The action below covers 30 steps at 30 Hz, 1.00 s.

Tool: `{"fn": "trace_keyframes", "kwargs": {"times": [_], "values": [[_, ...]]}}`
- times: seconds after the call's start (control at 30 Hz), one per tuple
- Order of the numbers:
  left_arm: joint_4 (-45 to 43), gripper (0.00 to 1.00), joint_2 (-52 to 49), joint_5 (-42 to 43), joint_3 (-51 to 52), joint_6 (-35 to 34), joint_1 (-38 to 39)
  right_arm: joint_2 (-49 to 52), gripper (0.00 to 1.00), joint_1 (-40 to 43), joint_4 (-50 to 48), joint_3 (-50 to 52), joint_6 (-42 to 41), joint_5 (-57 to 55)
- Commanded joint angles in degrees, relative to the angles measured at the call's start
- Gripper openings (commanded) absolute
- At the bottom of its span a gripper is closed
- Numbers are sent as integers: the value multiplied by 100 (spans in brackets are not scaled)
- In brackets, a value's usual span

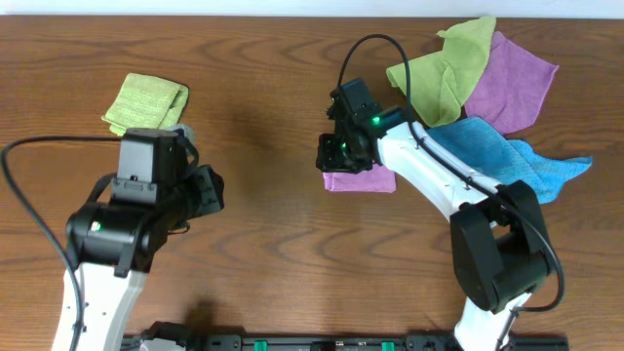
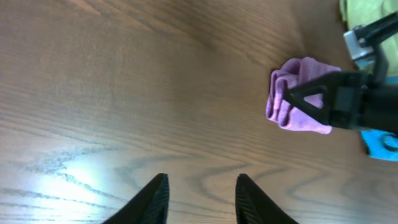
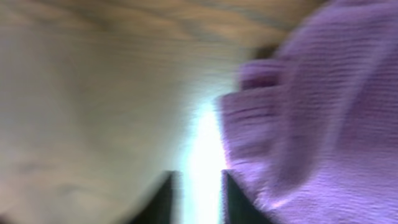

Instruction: Fold the cloth

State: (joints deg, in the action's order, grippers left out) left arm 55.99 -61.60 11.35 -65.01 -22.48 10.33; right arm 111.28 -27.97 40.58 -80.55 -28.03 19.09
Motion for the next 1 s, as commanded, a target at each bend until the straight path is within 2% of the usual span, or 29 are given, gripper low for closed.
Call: {"fn": "trace_keyframes", "kwargs": {"times": [0.0, 0.07, 0.13, 0.3, 0.37, 0.5, 0.67, 0.97], "values": [[-175, 43, -339, -94, 118, 22, -13, -79, 2, 219, 219, -533, 111, 791], [-527, 55, -671, 66, 299, 22, -13, -243, 2, 411, 673, -935, 317, 527], [-940, 62, -997, 479, 476, 24, -13, -398, 2, 577, 1128, -1244, 485, 2], [-2726, 83, -2221, 2157, 841, 11, 247, -682, 1, 1167, 2223, -1510, 520, -1880], [-3300, 85, -2704, 2319, 844, -170, 463, -669, 2, 1478, 2448, -1401, 546, -2024], [-4531, 97, -3644, 2509, 844, -649, 909, -669, 2, 2111, 2328, -879, 605, -1827], [-5654, 98, -4474, 2920, 841, -1344, 1126, -667, 2, 2557, 1709, -24, 763, -1355], [-5866, 97, -5077, 2935, 839, -1878, 1237, -463, 1, 2498, 378, 916, 654, -809]]}}
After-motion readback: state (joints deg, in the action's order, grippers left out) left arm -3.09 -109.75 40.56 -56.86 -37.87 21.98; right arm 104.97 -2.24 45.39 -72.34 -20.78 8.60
